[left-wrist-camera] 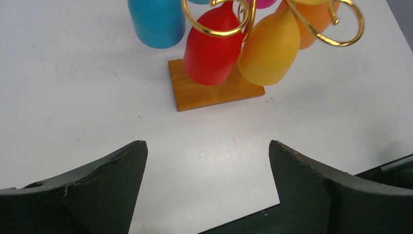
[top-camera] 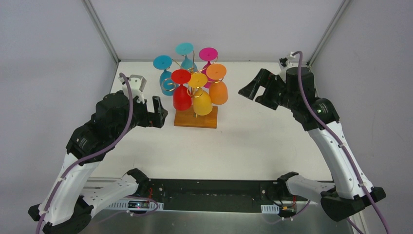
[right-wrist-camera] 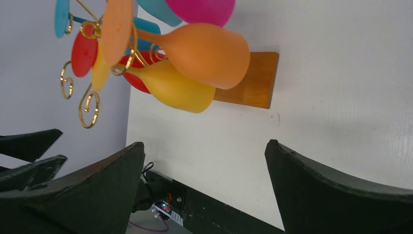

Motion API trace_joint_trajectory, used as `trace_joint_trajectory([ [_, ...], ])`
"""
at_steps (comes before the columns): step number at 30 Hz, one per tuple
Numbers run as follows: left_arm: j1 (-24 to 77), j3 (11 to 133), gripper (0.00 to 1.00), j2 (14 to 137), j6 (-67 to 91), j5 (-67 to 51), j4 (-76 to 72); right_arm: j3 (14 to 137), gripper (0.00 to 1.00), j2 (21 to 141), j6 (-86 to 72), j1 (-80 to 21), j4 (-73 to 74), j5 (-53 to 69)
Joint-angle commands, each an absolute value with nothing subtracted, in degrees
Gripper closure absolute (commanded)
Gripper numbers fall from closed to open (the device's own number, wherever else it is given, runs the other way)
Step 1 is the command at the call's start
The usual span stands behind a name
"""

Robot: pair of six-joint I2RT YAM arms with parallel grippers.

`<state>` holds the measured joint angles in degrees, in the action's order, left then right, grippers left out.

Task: Take the wine glass off the wine glass rack
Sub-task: Pick up the wine glass from the wine rack.

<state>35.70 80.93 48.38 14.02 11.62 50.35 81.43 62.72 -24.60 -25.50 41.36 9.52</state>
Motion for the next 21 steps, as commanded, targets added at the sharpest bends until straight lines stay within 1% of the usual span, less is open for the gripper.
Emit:
trace_joint_trajectory([
  [1, 36.39, 74.29, 0.01, 43.99, 16.08, 15.17, 46.99, 88.54, 0.03, 67.54, -24.1, -25.75, 35.28, 12.21],
  [11, 36.34, 61.87, 0.01, 35.56, 17.03, 19.67, 45.66, 101.79, 0.1, 80.97, -26.28, -25.52, 33.28, 15.52],
  [17, 36.39, 53.61, 0.01, 27.03, 16.59, 19.06, 41.14, 103.78, 0.15, 85.36, -28.6, -25.37, 30.28, 18.01],
  [21, 36.39, 51.02, 0.01, 23.27, 16.68, 17.77, 39.31, 103.58, 0.23, 87.21, -30.02, -25.25, 27.66, 19.52],
])
